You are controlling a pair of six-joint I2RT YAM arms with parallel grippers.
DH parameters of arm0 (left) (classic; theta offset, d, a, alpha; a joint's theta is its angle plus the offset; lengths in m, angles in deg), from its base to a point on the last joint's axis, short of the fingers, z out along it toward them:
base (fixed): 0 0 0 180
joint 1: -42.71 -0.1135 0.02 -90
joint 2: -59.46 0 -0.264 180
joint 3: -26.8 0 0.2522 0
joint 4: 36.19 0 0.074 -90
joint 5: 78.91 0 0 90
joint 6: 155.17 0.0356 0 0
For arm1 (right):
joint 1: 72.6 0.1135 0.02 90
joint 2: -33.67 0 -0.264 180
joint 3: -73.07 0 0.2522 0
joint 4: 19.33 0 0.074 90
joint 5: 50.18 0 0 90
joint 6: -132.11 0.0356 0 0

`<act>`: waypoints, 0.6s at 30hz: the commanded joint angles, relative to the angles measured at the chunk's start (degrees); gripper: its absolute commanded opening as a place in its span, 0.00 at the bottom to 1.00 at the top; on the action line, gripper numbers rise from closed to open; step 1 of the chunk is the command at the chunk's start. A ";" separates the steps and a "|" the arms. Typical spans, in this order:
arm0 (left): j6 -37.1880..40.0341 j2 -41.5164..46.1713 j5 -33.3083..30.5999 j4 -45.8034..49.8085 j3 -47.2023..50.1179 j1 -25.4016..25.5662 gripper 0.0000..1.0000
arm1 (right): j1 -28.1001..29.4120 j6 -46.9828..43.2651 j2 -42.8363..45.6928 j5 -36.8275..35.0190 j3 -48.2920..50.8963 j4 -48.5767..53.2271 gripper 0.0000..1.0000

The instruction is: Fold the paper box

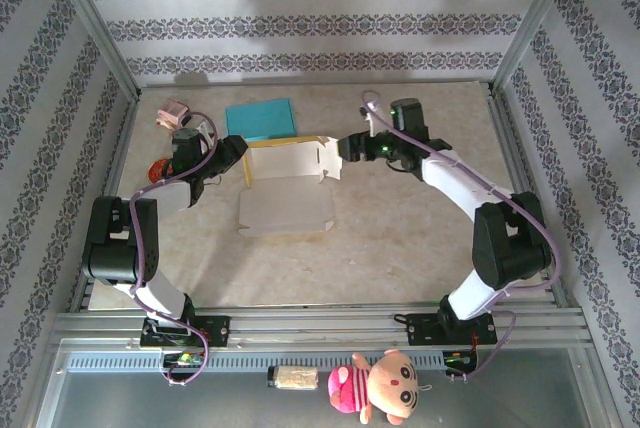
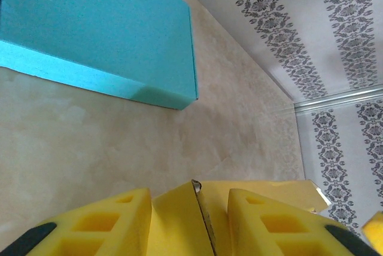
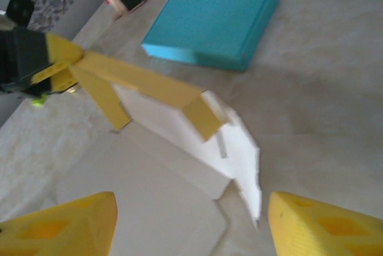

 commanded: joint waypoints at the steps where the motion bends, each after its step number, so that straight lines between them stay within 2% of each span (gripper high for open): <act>1: 1.77 -0.11 0.25 3.57 -0.78 0.91 0.38 | -4.39 -6.22 -1.81 -1.13 -1.87 1.32 0.65; 4: 1.77 0.05 0.19 3.78 -0.80 0.96 0.38 | -6.97 -12.95 -5.06 -3.79 -4.73 3.52 0.59; 6: 2.04 0.37 0.09 4.15 -0.97 0.98 0.38 | -6.96 -19.59 -7.75 -5.29 -8.59 9.04 0.57; 11: 2.79 1.40 -0.51 5.54 -1.31 1.00 0.38 | -4.17 -32.87 -16.10 -16.60 -17.95 21.62 0.56; 14: 2.82 1.65 -0.56 5.89 -1.32 1.00 0.38 | -1.97 -38.23 -19.17 -18.79 -20.25 24.57 0.54; 18: 2.91 1.47 -0.62 5.90 -1.28 1.24 0.38 | 1.18 -41.94 -20.76 -18.30 -20.77 25.24 0.52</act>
